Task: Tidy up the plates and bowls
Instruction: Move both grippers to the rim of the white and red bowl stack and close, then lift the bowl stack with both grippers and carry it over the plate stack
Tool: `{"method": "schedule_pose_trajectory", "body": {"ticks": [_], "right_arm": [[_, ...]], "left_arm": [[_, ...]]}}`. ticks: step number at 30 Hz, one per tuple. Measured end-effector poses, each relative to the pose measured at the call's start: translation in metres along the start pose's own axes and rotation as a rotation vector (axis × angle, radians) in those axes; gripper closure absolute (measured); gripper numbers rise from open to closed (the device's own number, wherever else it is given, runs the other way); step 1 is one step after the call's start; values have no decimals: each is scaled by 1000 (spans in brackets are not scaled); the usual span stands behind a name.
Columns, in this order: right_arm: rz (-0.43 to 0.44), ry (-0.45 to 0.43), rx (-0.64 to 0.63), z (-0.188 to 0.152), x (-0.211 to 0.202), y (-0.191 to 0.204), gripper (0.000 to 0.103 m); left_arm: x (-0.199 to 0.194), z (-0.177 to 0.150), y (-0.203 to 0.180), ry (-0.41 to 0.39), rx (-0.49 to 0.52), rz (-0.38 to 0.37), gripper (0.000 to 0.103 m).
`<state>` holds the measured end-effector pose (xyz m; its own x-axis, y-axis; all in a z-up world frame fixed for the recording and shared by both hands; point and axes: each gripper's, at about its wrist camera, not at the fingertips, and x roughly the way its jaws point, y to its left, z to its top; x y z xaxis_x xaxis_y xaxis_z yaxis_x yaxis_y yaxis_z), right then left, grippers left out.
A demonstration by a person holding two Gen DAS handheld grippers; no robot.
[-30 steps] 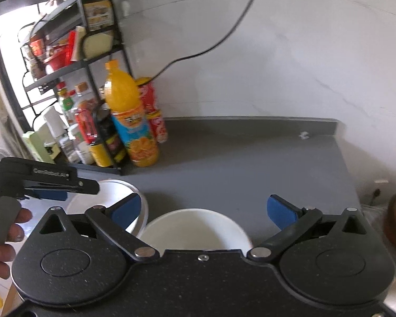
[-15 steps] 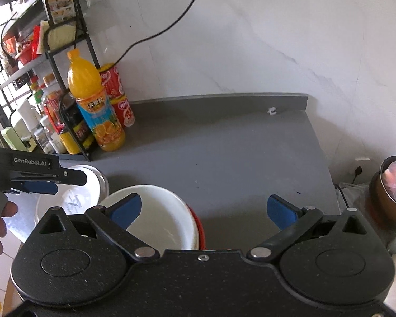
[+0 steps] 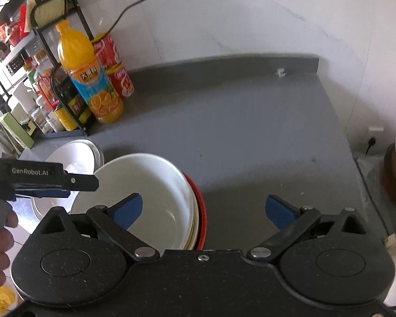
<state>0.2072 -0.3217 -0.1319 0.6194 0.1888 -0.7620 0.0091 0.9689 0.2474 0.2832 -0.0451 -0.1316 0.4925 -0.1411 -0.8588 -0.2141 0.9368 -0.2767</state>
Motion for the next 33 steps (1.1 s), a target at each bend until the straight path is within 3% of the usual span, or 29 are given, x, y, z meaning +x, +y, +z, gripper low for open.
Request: {"method": "schedule_pose_trajectory", "body": {"ticks": [5,8,13,16,17,18,20,33], "right_arm": [[3,67,20,-7,15,-1,13],[3,89,25,-9,21,1,19],[6,135,62,-14,33,2,29],[33,153,62,-19,38,3,50],[38,163,50,-21,39,4,66],[20,159,36,-23,39,6,72],[4,148,10,-24,37,8,76],[14,85,-24,-16,19,17,77]], "left_arm": [[12,-5,4,42,-8,4,34],[19,-9,6,68,-6,6,43],[27,-13,12,113,-44,-41,67],[33,-14,14,142,-56,-48,75],[36,-15,15,154,-60,-48,77],[38,-16,16,163,-67,-50,80],[39,-17,17,156,-68,-55,80],[24,-14,11,140,-34,-35,84]]}}
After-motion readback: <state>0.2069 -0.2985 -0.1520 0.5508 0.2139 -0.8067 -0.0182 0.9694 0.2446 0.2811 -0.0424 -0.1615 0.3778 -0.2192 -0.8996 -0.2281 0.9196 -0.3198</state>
